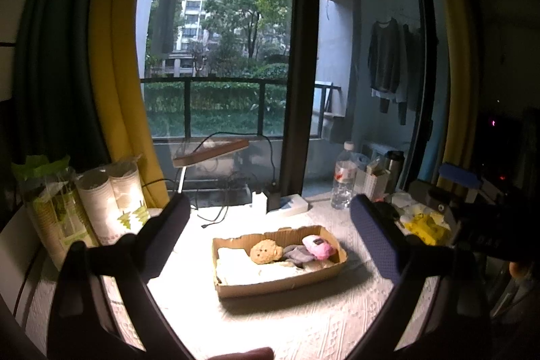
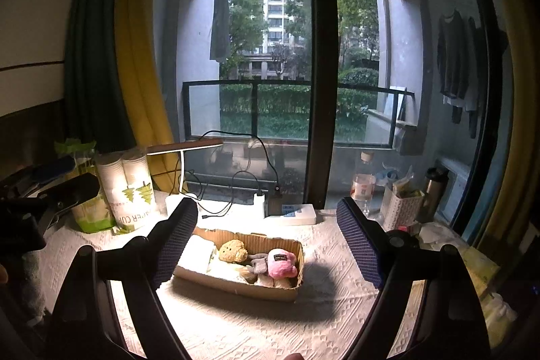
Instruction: Organize soft objects
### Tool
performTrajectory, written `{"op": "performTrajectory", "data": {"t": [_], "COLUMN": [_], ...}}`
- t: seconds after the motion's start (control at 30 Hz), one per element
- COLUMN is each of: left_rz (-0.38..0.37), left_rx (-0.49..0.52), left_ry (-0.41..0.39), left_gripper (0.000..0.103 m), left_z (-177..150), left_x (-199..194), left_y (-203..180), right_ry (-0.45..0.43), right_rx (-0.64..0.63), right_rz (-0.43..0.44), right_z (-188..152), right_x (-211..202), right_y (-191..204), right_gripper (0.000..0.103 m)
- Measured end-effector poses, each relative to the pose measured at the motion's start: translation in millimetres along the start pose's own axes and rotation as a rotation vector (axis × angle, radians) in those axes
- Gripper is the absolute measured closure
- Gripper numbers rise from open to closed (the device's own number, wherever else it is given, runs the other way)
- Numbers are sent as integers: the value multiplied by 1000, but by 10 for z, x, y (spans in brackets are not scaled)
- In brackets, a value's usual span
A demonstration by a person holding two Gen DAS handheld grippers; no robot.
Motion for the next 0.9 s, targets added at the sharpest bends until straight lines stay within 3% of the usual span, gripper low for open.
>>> {"op": "performTrajectory", "data": {"t": [0.9], "left_rz": [2], "left_rx": [1], "left_ry": [-8], "left_gripper": [6], "left_z": [-4], "left_x": [4], "left_y": [10], "right_ry": [19], "right_rx": [0], "right_rz": [-4], "right_z": [-43], "right_x": [34], "right_y": [-7], "right_gripper": [16]}}
Point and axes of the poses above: each gripper's, at about its wrist camera, not at the fingertips, and x roughly the way its jaws point, y to its left, z to its top, the point moved 5 cm from there along x, roughly the way its jaws point, and after that the axes turned 8 degrees about x, right-handed, at the moved point
